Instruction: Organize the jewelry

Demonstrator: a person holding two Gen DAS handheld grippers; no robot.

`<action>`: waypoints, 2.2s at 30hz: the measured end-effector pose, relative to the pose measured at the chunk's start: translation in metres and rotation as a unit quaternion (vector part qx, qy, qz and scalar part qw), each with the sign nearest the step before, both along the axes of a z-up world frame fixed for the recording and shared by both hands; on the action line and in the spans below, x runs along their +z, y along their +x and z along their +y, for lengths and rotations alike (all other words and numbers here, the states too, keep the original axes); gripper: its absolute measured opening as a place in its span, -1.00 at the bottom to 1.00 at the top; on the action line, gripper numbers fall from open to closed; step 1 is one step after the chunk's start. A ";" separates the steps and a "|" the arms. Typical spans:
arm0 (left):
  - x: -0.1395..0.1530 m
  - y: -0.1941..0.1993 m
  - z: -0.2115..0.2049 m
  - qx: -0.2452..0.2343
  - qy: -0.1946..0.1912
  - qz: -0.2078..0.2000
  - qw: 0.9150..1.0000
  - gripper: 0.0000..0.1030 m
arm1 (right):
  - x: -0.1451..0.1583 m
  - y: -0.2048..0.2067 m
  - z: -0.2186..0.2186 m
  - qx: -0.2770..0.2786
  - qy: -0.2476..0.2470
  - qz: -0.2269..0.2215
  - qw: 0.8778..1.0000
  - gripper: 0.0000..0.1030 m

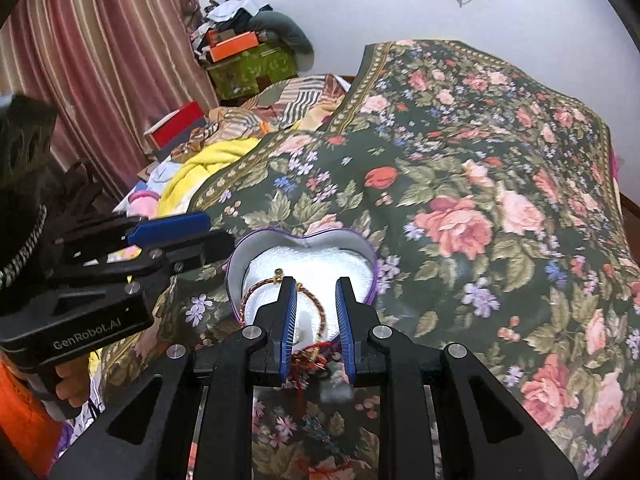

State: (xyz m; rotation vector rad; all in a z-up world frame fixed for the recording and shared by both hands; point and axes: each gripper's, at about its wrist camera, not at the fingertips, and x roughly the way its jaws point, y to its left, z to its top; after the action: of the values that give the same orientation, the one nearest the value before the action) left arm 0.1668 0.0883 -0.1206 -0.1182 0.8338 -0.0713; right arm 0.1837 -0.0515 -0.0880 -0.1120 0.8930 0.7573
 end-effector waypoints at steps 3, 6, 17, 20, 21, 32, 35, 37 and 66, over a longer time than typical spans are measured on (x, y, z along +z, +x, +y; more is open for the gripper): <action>0.003 -0.005 -0.003 -0.001 -0.001 -0.001 1.000 -0.44 | 0.009 -0.003 -0.012 -0.009 0.002 -0.007 1.000 -0.65; 0.006 -0.012 -0.007 -0.003 -0.004 0.000 1.000 -0.40 | 0.015 -0.008 -0.026 -0.019 0.000 -0.014 1.000 -0.57; -0.012 -0.043 -0.043 -0.034 0.002 0.032 0.999 -0.33 | 0.005 -0.028 -0.063 -0.038 -0.016 -0.002 0.999 -0.33; -0.019 -0.048 -0.050 -0.037 -0.007 0.044 0.998 -0.33 | -0.007 -0.033 -0.062 -0.028 -0.020 0.015 0.999 -0.33; -0.022 -0.050 -0.051 -0.037 -0.007 0.047 0.998 -0.32 | -0.010 -0.036 -0.060 -0.025 -0.022 0.018 0.999 -0.33; -0.034 -0.061 -0.055 -0.038 -0.015 0.066 0.997 -0.33 | -0.048 -0.043 -0.033 0.011 -0.040 0.062 0.997 -0.33; -0.038 -0.061 -0.054 -0.038 -0.017 0.069 0.997 -0.33 | -0.051 -0.045 -0.028 0.016 -0.049 0.043 0.998 -0.33; -0.039 -0.060 -0.053 -0.038 -0.022 0.069 0.997 -0.33 | -0.051 -0.046 -0.026 0.016 -0.054 0.031 0.998 -0.37; -0.055 -0.015 -0.090 -0.046 -0.053 0.083 0.994 -0.44 | -0.031 -0.033 -0.087 -0.064 -0.023 0.008 0.998 -0.86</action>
State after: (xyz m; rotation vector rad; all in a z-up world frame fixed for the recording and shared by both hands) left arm 0.1515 -0.0016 -0.1758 -0.1872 1.0019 -0.1942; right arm 0.1503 -0.1386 -0.1188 -0.0892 0.9245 0.6191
